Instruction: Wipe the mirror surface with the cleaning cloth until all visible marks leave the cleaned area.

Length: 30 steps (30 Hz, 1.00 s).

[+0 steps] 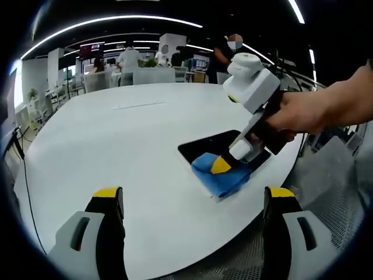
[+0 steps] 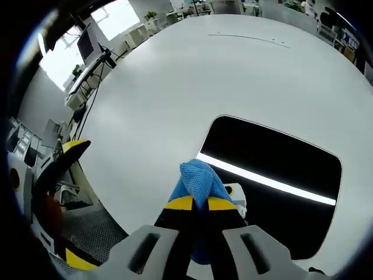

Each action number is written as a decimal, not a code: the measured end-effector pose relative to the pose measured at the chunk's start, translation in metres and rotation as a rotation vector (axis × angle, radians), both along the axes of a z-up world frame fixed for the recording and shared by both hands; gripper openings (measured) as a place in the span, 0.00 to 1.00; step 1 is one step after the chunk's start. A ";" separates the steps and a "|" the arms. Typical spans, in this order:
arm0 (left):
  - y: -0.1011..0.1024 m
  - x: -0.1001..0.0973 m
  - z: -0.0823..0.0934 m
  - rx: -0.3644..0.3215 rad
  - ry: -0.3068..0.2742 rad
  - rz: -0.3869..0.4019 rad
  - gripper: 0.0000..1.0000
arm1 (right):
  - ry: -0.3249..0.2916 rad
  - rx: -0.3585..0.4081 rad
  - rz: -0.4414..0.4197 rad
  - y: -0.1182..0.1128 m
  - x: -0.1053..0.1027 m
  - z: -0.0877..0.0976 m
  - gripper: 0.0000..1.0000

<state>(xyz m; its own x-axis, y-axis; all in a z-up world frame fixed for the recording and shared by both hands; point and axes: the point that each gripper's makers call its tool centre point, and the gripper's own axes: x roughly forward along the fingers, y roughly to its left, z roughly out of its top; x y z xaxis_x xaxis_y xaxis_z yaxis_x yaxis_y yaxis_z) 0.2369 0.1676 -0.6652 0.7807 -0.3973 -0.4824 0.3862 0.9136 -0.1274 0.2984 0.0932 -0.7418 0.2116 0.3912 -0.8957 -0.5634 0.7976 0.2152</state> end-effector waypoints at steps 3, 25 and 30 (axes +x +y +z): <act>0.000 0.000 0.000 -0.002 0.001 0.001 0.99 | -0.007 0.002 0.003 0.001 0.006 0.000 0.00; -0.002 -0.002 -0.002 0.006 0.014 -0.013 0.99 | -0.019 -0.003 -0.012 0.005 0.059 0.000 0.00; -0.002 -0.001 -0.002 0.002 0.015 -0.011 0.99 | -0.028 -0.008 -0.009 0.007 0.065 0.003 0.00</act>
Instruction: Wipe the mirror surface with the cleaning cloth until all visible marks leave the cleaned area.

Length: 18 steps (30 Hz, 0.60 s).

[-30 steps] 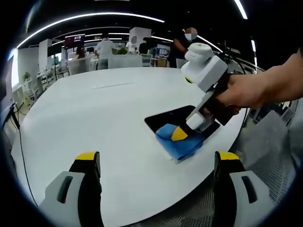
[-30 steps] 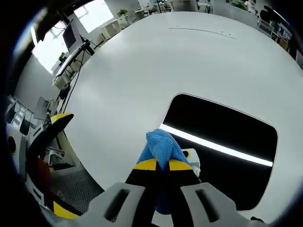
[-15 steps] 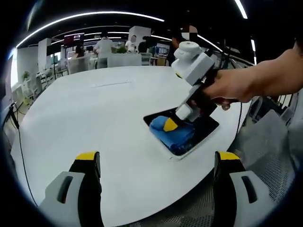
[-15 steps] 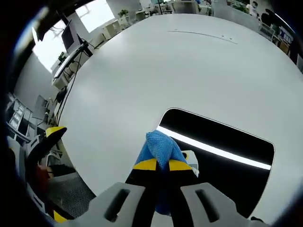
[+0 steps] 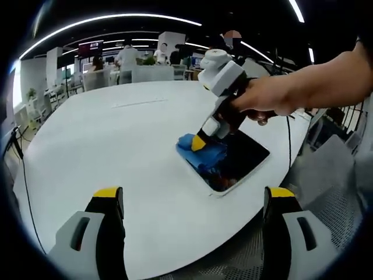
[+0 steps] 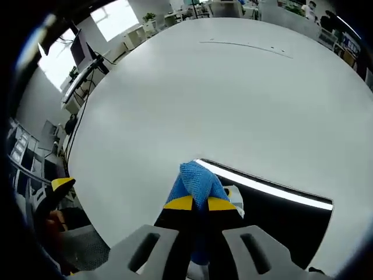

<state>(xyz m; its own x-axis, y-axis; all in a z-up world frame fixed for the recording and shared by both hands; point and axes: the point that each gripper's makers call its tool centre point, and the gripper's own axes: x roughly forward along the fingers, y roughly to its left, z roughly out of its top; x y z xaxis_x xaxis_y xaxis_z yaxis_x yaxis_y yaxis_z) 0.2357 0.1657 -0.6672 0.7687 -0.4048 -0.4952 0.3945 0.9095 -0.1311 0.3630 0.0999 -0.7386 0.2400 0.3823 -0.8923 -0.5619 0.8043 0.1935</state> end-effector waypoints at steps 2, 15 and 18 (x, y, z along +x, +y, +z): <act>0.000 0.000 0.000 -0.002 0.001 -0.001 0.99 | -0.003 -0.003 0.002 0.001 0.005 -0.001 0.00; 0.000 0.001 -0.002 -0.004 0.000 -0.003 0.99 | -0.005 -0.007 -0.008 0.004 0.022 -0.002 0.01; 0.002 0.000 -0.005 -0.004 0.006 0.007 0.98 | 0.000 -0.002 -0.030 0.004 0.024 -0.001 0.01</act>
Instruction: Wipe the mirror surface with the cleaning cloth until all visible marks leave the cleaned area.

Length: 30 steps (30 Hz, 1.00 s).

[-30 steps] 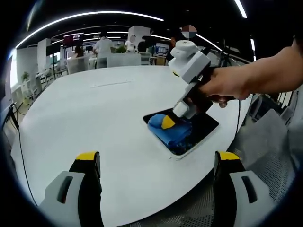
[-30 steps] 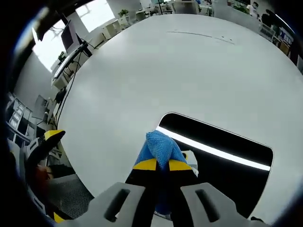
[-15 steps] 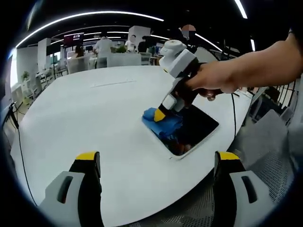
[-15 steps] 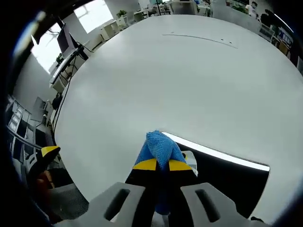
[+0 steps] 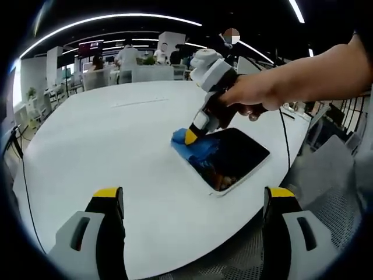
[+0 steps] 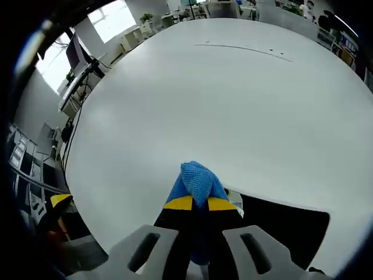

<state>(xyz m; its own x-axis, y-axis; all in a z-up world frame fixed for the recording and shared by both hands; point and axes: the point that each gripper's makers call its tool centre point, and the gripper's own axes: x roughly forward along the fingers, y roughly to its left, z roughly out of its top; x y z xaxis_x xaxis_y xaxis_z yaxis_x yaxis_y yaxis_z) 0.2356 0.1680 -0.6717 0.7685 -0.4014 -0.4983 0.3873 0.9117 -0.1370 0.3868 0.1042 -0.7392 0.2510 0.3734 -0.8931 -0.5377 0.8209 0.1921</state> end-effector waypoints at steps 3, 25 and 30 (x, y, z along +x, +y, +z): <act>-0.001 0.001 0.001 -0.004 -0.007 -0.003 0.98 | -0.005 -0.005 0.007 0.001 -0.001 0.002 0.01; -0.003 0.000 0.001 0.001 -0.009 -0.015 0.99 | -0.018 -0.011 0.043 -0.003 0.004 0.001 0.01; -0.003 0.000 0.002 0.004 -0.008 -0.017 0.99 | -0.025 -0.016 0.040 -0.012 -0.003 0.008 0.01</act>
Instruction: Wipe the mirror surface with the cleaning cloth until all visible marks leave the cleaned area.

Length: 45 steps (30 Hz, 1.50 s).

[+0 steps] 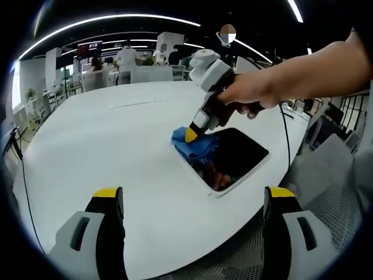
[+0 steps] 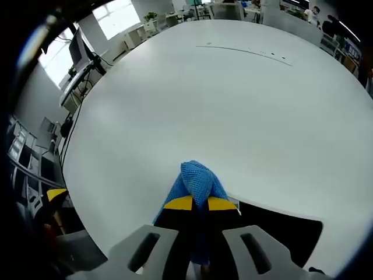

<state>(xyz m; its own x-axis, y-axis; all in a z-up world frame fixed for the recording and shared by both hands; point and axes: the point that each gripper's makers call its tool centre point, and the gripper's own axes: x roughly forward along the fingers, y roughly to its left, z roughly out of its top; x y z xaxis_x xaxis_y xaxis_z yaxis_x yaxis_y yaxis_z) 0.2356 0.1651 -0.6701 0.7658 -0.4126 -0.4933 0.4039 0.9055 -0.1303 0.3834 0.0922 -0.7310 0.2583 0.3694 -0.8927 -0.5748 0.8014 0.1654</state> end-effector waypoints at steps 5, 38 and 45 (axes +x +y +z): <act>-0.001 -0.001 0.001 0.002 0.001 -0.004 0.99 | 0.007 0.003 -0.011 -0.005 0.006 -0.003 0.01; -0.001 -0.001 0.002 0.010 -0.003 -0.010 0.99 | -0.016 -0.024 -0.065 -0.043 0.022 -0.012 0.01; 0.000 0.000 0.002 0.018 -0.007 -0.008 0.99 | -0.020 -0.030 -0.053 -0.044 0.014 -0.007 0.01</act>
